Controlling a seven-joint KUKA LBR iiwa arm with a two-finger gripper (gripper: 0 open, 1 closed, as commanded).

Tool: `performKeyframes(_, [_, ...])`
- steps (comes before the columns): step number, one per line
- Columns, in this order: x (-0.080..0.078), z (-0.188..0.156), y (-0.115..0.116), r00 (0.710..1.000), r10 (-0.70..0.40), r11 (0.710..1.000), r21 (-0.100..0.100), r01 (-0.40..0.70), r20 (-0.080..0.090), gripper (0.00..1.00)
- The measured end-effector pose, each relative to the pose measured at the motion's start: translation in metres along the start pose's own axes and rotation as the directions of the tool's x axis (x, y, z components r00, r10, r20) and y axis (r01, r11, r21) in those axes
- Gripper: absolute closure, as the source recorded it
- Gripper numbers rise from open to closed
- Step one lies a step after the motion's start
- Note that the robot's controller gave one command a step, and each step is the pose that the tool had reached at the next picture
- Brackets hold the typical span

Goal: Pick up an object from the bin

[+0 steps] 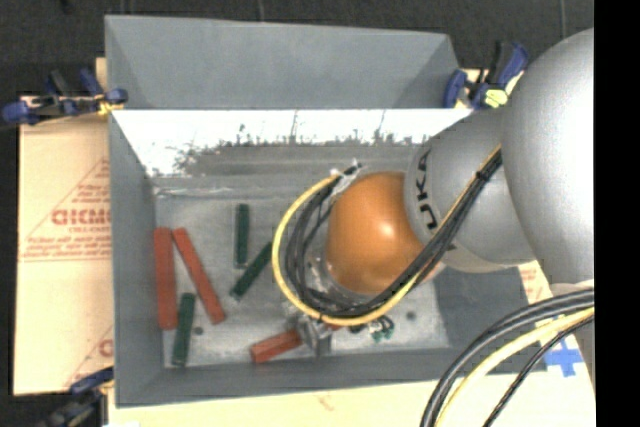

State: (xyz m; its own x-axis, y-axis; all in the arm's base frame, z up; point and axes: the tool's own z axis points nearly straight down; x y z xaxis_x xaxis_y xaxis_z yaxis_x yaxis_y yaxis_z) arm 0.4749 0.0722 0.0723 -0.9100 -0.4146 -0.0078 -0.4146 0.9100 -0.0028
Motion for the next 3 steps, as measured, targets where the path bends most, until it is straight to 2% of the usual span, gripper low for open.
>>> performKeyframes(1, [0.0, 0.0, 0.0, 1.0, -0.001, 1.0, 0.0, 0.001, 0.0, 1.0])
performKeyframes(2, [-0.017, -0.052, -0.002, 0.999, -0.03, 1.0, -0.004, 0.03, -0.011, 1.0])
performKeyframes(3, [-0.023, -0.095, -0.001, 1.0, -0.03, 1.0, -0.001, 0.03, 0.0, 1.0])
